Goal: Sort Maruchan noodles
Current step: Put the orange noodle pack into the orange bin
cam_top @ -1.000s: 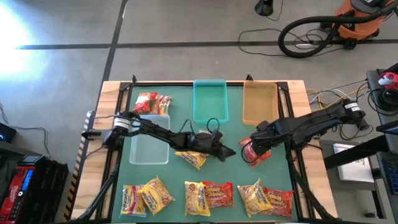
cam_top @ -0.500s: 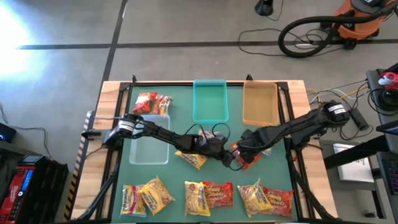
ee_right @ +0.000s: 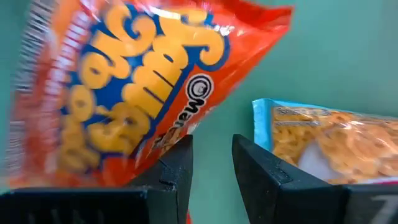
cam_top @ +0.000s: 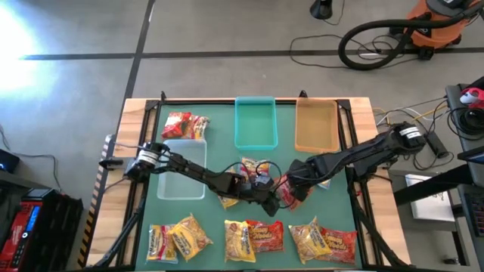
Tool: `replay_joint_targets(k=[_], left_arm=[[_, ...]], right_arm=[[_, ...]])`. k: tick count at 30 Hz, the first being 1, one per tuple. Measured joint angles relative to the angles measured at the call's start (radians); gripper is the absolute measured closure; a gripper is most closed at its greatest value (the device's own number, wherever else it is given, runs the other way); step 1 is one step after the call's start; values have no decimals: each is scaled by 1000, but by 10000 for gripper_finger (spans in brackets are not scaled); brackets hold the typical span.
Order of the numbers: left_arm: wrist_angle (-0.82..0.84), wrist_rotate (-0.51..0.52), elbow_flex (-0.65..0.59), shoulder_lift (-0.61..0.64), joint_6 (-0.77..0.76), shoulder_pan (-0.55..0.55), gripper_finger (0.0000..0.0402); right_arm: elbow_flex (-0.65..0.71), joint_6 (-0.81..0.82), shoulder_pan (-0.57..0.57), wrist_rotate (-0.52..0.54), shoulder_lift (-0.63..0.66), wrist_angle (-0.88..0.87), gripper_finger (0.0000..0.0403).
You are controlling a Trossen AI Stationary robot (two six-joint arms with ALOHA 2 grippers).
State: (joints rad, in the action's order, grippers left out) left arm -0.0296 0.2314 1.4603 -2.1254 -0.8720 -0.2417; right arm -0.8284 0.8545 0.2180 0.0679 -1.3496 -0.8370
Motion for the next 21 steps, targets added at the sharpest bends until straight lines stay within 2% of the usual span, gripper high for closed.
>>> replay_joint_targets(k=[7,12,21], left_arm=[[-6,86,-4,-2,145,6,283],[-97,101,-4,-33,208,22,283],[-177,101,2,-122,144,39,283]], right_arm=[[0,69,0,14,178,6,300],[0,89,0,34,246,5,300],[1,88,0,42,289,-1,300]])
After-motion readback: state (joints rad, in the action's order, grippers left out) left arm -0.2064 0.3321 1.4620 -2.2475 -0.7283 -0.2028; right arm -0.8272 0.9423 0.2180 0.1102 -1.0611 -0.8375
